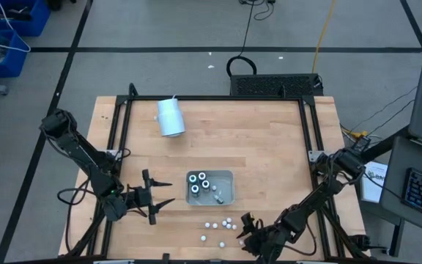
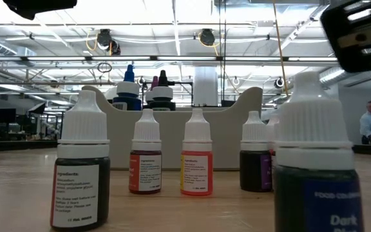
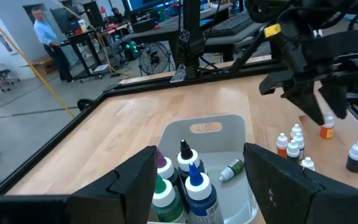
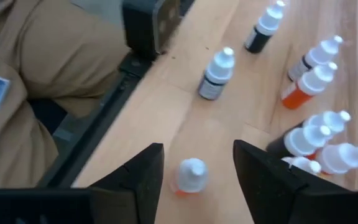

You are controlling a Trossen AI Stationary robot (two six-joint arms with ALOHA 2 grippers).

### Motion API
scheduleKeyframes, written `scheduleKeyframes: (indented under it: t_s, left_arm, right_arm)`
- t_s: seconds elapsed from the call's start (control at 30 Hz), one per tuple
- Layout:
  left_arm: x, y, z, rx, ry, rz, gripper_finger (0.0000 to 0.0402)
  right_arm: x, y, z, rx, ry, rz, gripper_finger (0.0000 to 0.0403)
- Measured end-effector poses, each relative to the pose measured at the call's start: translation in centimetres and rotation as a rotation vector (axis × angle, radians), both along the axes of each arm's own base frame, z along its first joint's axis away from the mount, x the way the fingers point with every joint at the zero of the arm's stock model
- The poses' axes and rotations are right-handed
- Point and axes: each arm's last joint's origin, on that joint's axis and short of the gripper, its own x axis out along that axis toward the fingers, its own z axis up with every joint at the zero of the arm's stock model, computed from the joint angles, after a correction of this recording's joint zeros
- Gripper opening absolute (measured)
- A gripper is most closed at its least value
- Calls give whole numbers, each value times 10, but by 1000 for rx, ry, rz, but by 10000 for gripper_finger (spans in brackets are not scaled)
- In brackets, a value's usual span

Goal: Pick & Place food coloring
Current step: Put the small orange food coloring bottle into the gray bin

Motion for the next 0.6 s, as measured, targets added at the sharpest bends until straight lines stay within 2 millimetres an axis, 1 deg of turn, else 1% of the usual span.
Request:
scheduleKeyframes:
  t_s: [0.3,0.6]
  left_arm:
    - [0,0,0,1,0,0,241]
    - [0,0,0,1,0,0,241]
  right_arm:
    - [-3,-10,-11,-5,38,-34,142]
    - [-1,-6,-7,18,-6,0,110]
